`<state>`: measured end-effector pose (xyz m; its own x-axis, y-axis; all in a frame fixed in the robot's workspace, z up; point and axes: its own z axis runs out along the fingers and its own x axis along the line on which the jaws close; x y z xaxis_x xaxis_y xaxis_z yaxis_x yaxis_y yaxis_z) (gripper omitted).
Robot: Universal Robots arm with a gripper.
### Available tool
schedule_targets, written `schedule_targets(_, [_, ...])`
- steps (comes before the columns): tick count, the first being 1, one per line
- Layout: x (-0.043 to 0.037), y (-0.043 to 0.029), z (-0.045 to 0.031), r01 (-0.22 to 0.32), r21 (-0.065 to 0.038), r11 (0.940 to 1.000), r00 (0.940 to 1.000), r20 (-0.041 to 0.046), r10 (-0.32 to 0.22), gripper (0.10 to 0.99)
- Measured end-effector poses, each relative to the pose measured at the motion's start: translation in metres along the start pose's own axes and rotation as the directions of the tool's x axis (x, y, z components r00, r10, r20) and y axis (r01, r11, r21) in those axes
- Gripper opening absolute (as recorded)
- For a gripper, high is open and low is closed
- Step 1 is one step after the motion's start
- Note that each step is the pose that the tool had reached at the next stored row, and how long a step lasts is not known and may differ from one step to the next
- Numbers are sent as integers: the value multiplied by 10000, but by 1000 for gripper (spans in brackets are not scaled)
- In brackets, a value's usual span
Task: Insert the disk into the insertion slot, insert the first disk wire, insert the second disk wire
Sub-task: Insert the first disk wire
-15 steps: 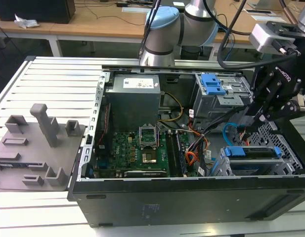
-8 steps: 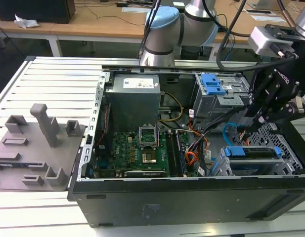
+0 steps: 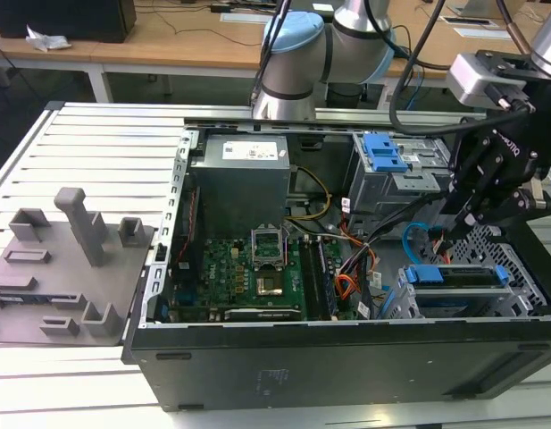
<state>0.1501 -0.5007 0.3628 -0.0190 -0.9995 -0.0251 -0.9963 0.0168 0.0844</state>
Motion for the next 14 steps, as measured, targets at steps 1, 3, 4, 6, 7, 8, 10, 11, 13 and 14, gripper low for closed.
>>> schedule_targets(1, [0, 0, 4, 0, 0, 10000, 10000, 0, 0, 361])
schedule_targets(3, [0, -1, 11, 0, 0, 10000, 10000, -1, 0, 361])
schedule_targets(4, [0, -1, 14, 0, 0, 10000, 10000, -2, 0, 361])
schedule_targets(6, [1, -2, 24, -1, 1, 10000, 10000, -11, 1, 361])
schedule_targets(7, [1, -3, 37, -3, 0, 10000, 10000, -23, 3, 361])
schedule_targets(8, [1, -3, 42, -3, 0, 10000, 10000, -33, 3, 361])
schedule_targets(10, [2, -7, 61, -6, 1, 10000, 10000, -62, 6, 361])
schedule_targets(11, [2, -9, 78, -6, 1, 10000, 10000, -66, 6, 361])
schedule_targets(13, [2, -11, 90, -6, 1, 10000, 10000, -65, 6, 361])
schedule_targets(14, [2, -11, 94, -6, 1, 10000, 10000, -68, 6, 361])
